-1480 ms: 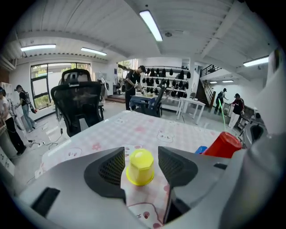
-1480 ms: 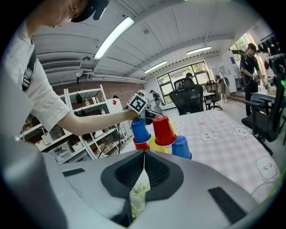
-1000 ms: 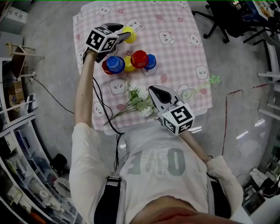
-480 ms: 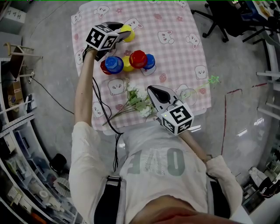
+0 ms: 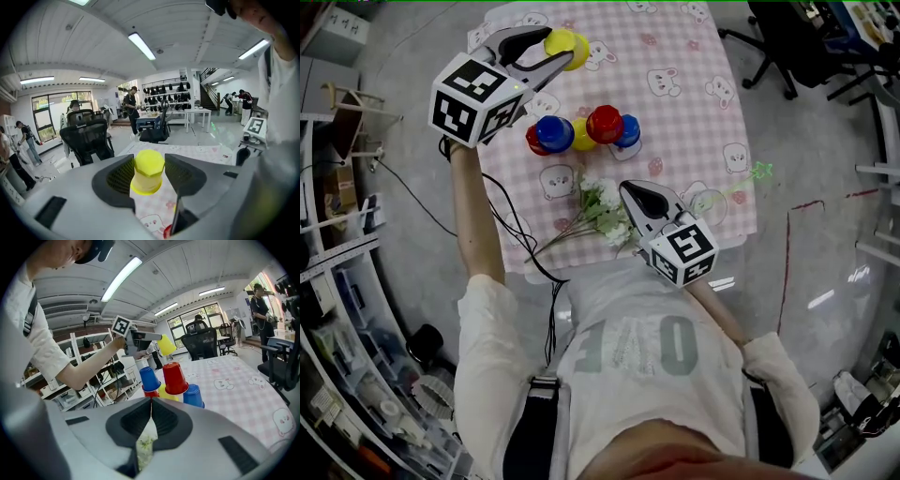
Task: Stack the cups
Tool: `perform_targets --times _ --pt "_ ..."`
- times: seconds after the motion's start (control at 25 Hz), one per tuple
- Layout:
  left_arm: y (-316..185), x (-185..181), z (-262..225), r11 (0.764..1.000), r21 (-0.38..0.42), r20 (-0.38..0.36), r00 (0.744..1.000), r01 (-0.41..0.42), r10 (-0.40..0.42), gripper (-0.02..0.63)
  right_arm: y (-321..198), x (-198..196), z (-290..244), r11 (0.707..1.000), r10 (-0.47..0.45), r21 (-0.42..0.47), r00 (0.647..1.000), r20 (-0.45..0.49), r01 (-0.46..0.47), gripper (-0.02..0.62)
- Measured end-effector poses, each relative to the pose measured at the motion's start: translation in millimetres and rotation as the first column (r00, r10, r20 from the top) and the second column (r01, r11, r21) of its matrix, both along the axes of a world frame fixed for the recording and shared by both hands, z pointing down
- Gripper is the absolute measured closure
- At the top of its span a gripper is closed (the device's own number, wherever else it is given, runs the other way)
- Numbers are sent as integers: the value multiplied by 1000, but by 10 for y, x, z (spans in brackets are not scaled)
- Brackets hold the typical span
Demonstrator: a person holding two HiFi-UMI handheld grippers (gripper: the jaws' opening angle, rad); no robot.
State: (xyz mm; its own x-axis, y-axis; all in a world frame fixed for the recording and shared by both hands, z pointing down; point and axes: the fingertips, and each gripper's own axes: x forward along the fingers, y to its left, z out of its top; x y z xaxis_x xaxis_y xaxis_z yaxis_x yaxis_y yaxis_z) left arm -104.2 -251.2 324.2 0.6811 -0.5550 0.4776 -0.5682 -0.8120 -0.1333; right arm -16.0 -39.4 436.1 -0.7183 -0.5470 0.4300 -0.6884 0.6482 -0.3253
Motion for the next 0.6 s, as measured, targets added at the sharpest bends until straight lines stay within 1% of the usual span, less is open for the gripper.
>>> perform_targets --times 0.08,0.2,0.32,0.36,0.48,0.6 --pt "294 70 -110 999 -18 25 999 -39 39 387 36 -16 -21 1000 -7 6 1000 2 7 566" --pt "663 168 -59 994 -59 76 993 -88 92 387 89 -37 -51 1000 -19 16 1000 5 19 566" --pt "873 177 104 990 -98 116 987 -98 109 387 140 -42 -85 999 -26 28 1000 6 26 566" --pt "916 170 148 989 -112 112 988 -96 109 387 152 -38 -91 999 -27 31 1000 5 27 566" --pt "1011 145 193 985 -147 63 993 -88 98 386 172 -18 -101 999 -27 37 1000 0 27 566" --pt "1041 111 133 989 -128 30 996 -75 79 385 184 -1 -114 999 -25 44 1000 -3 25 566"
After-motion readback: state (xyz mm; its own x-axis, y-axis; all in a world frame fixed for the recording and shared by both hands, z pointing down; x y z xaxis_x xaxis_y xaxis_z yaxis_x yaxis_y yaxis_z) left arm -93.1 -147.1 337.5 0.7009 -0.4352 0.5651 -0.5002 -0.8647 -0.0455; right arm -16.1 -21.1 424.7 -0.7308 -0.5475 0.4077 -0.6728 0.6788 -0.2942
